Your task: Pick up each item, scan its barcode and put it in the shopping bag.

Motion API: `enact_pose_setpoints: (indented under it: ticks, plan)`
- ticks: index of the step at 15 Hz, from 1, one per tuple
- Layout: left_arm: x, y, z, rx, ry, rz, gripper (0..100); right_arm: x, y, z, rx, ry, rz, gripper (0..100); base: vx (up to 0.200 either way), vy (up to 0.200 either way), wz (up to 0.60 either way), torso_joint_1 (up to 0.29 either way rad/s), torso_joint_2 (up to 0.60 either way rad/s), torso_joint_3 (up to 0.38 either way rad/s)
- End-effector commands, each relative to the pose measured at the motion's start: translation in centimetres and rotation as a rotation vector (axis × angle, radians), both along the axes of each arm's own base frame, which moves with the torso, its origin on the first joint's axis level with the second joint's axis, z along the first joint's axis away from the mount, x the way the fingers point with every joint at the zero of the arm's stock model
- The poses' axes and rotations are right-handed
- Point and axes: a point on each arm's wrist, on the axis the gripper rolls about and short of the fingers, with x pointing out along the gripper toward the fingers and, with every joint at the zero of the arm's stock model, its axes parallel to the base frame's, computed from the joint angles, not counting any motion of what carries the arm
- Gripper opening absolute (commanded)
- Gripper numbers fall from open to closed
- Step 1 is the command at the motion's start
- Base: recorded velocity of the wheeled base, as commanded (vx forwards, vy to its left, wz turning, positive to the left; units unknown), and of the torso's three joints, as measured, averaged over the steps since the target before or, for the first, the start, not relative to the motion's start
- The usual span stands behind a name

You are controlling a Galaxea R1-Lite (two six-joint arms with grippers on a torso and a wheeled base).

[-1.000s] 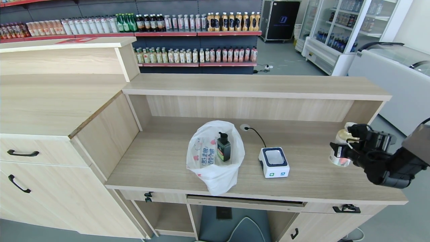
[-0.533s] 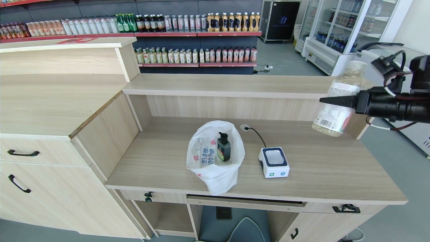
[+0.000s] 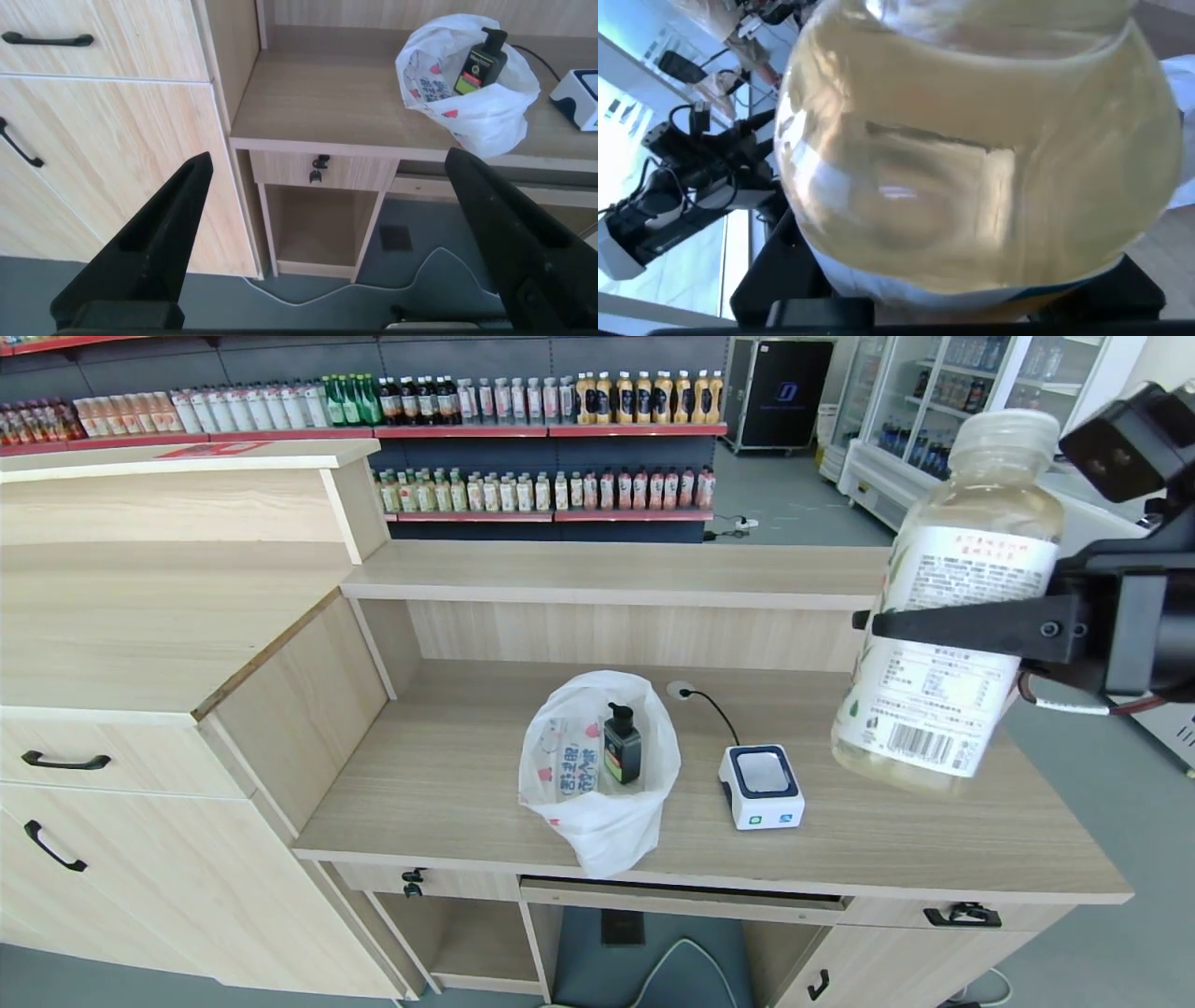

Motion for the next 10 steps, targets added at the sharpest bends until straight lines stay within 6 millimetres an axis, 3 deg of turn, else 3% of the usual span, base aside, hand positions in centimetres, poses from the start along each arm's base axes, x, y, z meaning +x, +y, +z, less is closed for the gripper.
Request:
enact_pose_setpoints:
  ticks: [1, 7, 10]
  plan:
    - [0.0, 0.0, 0.0, 0.0, -0.001, 0.0, 100, -4.2, -0.4, -0.2, 0.01, -0.027, 0.047, 0, 0.0, 0.0, 0.0, 0.0, 0.0, 0.0]
    - [0.0, 0.0, 0.0, 0.0, -0.001, 0.0, 100, -8.3, -0.3, 0.9, 0.094, 0.121, 0.121, 0, 0.0, 0.0, 0.0, 0.0, 0.0, 0.0]
    - [0.0, 0.0, 0.0, 0.0, -0.001, 0.002, 100, -8.5, -0.2, 0.5, 0.085, 0.144, 0.129, 0, 0.0, 0.0, 0.0, 0.0, 0.0, 0.0]
